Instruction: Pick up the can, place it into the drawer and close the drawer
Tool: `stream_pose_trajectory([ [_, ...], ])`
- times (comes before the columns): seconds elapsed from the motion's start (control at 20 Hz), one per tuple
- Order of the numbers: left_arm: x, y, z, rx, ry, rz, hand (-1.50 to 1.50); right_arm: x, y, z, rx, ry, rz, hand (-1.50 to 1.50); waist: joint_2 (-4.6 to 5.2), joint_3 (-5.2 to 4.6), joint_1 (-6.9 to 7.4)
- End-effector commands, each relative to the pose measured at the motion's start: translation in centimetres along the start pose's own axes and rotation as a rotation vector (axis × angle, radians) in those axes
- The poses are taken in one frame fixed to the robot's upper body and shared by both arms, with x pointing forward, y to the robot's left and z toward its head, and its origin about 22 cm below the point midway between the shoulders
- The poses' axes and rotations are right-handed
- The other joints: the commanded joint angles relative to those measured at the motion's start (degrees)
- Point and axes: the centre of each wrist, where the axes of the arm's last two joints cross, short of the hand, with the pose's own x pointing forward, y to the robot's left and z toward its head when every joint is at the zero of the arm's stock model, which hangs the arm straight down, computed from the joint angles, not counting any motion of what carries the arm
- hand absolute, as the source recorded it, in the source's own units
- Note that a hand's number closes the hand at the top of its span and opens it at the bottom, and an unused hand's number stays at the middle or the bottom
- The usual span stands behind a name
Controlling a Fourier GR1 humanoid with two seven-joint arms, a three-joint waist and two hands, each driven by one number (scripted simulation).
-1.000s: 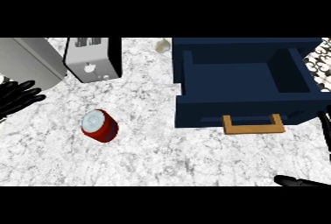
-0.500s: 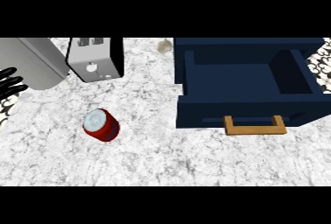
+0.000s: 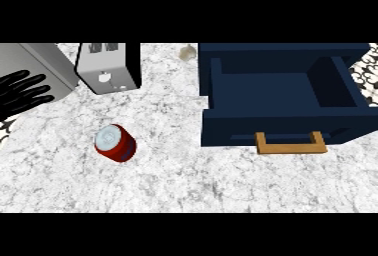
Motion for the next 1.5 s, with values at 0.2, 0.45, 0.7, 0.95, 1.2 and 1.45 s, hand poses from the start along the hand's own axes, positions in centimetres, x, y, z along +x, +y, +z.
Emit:
stream_pose_trajectory([
  [0.2, -1.0, -2.0, -3.8, -0.050, 0.064, 0.066, -1.50, 1.7, -1.5, 1.9, 0.004, 0.001, 0.001, -1.50, -0.20, -0.01, 0.54],
  [0.45, -2.4, -1.7, -3.7, -0.013, 0.065, 0.064, -1.50, 0.6, -1.8, 2.3, -0.017, 0.003, -0.012, -1.50, -0.09, -0.02, 0.54],
  [0.7, -7.4, -2.7, -7.6, -0.013, 0.086, 0.047, -1.50, 1.3, -1.7, 2.7, -0.004, 0.006, -0.005, -1.50, 0.06, -0.08, 0.05],
  [0.95, -8.8, -3.8, -6.8, 0.013, 0.118, 0.004, -1.50, 0.6, -2.4, 3.9, -0.002, 0.009, -0.003, -1.50, -0.06, -0.05, 0.46],
  [1.2, -10.5, -2.6, -6.3, 0.040, 0.127, 0.002, -1.50, 1.7, -4.6, 3.0, 0.000, -0.008, -0.026, -1.50, -0.01, -0.06, 0.30],
  [1.45, -13.9, -2.5, -6.7, 0.110, 0.130, -0.021, -1.50, 0.7, -4.0, 2.9, -0.007, 0.010, -0.001, -1.50, 0.20, -0.11, 0.09],
])
